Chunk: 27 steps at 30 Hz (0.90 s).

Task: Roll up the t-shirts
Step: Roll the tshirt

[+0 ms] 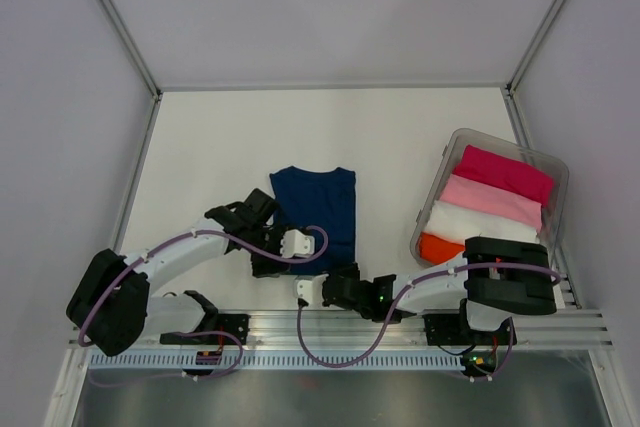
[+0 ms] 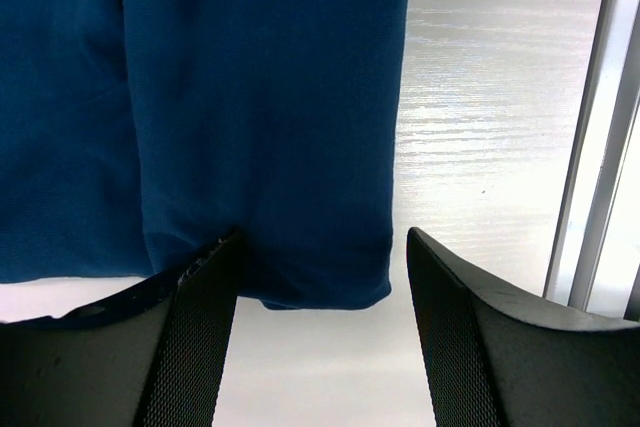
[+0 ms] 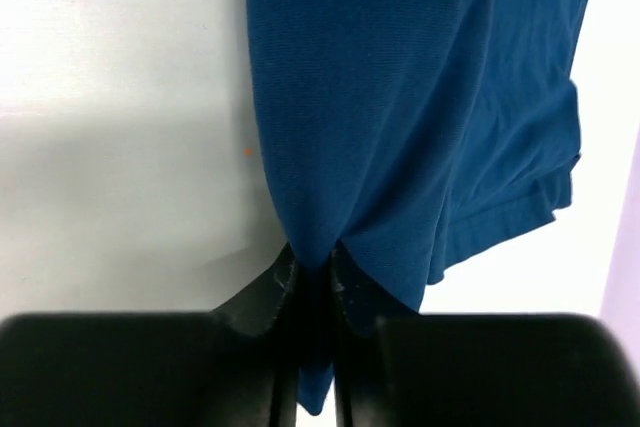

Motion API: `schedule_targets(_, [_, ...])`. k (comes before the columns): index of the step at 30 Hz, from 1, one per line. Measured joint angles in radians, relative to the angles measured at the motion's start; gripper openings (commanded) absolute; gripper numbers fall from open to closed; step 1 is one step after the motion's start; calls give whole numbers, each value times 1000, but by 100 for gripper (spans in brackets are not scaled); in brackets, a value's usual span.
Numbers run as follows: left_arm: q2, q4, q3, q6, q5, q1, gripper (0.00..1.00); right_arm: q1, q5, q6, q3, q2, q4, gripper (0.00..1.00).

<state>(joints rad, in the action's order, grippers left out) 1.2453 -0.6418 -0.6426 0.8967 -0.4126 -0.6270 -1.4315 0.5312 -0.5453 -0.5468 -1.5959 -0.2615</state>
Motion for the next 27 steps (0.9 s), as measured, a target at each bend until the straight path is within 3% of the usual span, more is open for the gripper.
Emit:
schedule_targets(6, [-11,-20,-2,30,-37,55,73,14,-18,54,-6,23,53,1])
schedule_targets(19, [-212,-185,-128,166,-78,143,78,193,-405,226,-154,118,336,0])
schedule_targets(20, [-222,-203,-126,177,-86,143,84,212,-440,237,-162,122,344,0])
schedule_targets(21, [-233,-219,-122,192,-92,143,100,236,-480,251,-166,128,352,0])
schedule_targets(27, [-309,-217,-55,209,-95,143,100,356,-669,353,-166,182,372,0])
